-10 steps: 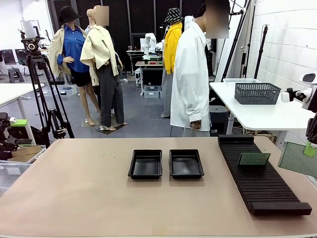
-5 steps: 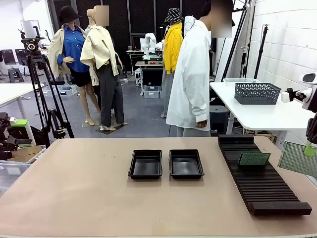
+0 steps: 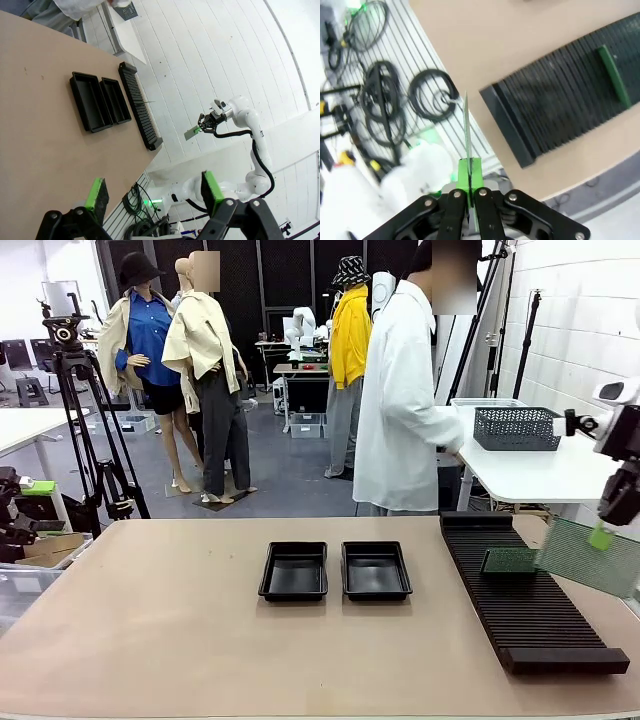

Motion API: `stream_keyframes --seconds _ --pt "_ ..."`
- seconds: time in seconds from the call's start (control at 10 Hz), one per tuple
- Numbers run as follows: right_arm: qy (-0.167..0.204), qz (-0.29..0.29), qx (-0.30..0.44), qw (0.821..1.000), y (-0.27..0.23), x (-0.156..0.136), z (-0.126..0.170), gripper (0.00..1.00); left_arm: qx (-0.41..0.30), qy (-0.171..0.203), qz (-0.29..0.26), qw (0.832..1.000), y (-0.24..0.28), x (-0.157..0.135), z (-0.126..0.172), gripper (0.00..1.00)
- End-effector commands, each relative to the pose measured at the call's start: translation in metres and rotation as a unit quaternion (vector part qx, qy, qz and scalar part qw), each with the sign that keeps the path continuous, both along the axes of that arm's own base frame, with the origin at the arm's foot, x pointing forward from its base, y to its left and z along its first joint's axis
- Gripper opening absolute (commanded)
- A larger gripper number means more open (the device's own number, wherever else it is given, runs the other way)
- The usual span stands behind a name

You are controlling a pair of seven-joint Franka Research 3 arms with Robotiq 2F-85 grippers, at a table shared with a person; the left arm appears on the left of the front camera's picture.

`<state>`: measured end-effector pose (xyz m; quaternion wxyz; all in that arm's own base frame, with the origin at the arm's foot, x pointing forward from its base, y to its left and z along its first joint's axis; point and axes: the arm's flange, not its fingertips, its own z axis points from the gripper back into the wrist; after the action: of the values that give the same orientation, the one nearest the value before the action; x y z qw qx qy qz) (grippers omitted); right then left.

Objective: Inspect and transfer BCBs to ESD trays.
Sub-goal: Pick up the Blank PCB from the PCB Rack and place it in the left ESD tray.

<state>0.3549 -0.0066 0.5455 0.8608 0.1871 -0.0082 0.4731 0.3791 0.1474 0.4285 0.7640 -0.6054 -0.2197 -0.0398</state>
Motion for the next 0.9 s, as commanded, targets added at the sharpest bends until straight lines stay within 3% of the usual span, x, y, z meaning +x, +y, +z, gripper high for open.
stream_keyframes --seconds 0.0,0.5,0.8 --pt "0.031 -0.074 0.017 0.997 0.04 0.001 0.012 0.0 -0.003 0.004 0.004 1.0 0.0 -0.001 0.002 0.98" --pt "0.106 -0.181 0.046 0.977 0.128 0.022 0.019 0.0 -0.003 0.004 0.004 1.0 0.0 -0.001 0.002 0.98" --pt "0.132 -0.278 0.068 0.949 0.193 0.052 0.008 0.0 -0.003 0.004 0.004 1.0 0.0 -0.001 0.002 0.98"
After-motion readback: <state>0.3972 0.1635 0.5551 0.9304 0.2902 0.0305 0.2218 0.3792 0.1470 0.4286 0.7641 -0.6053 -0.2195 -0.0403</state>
